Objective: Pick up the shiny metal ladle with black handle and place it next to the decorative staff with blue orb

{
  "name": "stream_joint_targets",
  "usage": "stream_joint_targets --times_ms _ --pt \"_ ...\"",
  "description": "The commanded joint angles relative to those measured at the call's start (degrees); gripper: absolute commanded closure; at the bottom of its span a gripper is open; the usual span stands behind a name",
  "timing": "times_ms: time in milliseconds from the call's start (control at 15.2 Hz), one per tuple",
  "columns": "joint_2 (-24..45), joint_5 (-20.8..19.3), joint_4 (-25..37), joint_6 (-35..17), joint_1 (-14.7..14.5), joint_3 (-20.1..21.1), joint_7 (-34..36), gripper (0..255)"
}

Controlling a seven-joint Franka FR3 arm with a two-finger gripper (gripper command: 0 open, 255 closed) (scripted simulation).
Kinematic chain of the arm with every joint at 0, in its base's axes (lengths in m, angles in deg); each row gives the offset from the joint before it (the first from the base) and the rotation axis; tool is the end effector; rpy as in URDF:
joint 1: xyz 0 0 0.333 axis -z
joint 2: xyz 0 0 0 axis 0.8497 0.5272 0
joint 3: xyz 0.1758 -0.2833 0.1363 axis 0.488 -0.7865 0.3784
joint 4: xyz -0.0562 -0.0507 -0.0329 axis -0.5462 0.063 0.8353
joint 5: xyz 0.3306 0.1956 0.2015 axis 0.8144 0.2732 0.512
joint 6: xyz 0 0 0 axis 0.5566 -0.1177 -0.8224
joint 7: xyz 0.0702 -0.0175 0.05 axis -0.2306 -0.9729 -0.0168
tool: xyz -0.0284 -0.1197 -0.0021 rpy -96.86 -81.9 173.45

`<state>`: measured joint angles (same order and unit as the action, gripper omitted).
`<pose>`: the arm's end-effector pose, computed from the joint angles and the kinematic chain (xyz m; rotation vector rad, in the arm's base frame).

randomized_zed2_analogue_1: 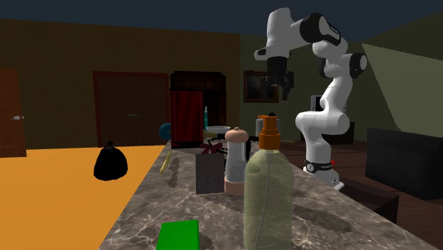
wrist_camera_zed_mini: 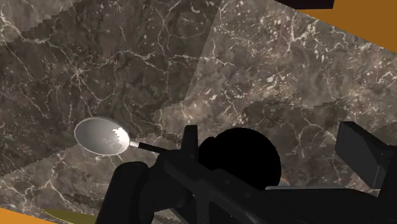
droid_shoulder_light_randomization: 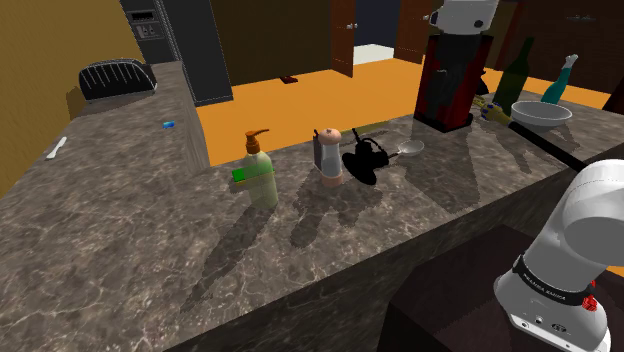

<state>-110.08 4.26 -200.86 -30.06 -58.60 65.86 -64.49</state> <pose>0.3370 0.0150 0.6125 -3.1396 -0.0694 -0.0513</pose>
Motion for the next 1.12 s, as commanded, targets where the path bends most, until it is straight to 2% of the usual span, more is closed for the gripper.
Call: stream_joint_targets --times_ms 0,264,594,858,1056 --pt "0.0 0.0 0.0 0.0 0.0 0.0 0.0 0" --pt "2.5 -2.3 -3.3 -5.5 -1.8 -6.7 -14.0 0" --pt "9.3 -4.1 -4.2 -12.3 -4.4 -14.8 -31.5 0" --pt "17.1 -3.7 -2.5 -17.4 -7.0 -20.7 -45.9 0" --pt "24.1 -1.9 0.0 -20.6 -9.2 -24.7 -56.9 0"
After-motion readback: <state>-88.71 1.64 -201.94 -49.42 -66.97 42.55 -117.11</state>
